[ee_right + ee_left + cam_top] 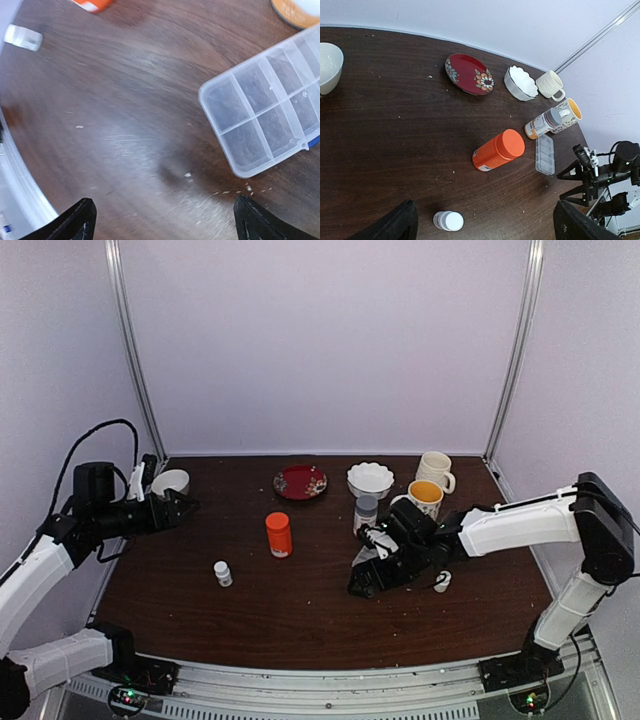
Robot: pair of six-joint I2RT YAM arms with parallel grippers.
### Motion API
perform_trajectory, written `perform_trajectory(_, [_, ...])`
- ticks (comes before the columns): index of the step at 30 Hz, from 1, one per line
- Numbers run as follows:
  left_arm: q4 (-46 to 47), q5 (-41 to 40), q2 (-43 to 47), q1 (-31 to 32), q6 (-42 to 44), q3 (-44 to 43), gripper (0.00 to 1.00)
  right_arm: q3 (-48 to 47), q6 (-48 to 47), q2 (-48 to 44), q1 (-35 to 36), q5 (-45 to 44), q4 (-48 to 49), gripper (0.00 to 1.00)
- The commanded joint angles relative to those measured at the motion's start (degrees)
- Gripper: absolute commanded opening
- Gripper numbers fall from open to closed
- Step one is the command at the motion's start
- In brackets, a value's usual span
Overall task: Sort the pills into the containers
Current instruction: Position the pill container at the center of the board.
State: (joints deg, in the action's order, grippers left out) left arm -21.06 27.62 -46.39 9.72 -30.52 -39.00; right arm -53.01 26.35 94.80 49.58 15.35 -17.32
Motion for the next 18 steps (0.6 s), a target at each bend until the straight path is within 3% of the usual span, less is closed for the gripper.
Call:
perform_trajectory(1, [2.3, -0.2, -1.9, 1.8, -0.5, -0.3, 0.98, 1.9, 2.4, -6.4, -2.1, 4.6, 5.8, 1.0])
perform_trajectory(9, [0.8, -11.1, -7.3, 15.7, 0.7, -6.5, 0.97, 5.3, 5.9, -11.0, -9.9, -2.4, 5.5, 0.93])
perform_trajectory(18, [0.8, -21.8, -18.5, 30.1, 3.4, -15.4, 0.97, 8.4, 10.3, -8.2, -17.3, 2.4, 15.9, 0.84])
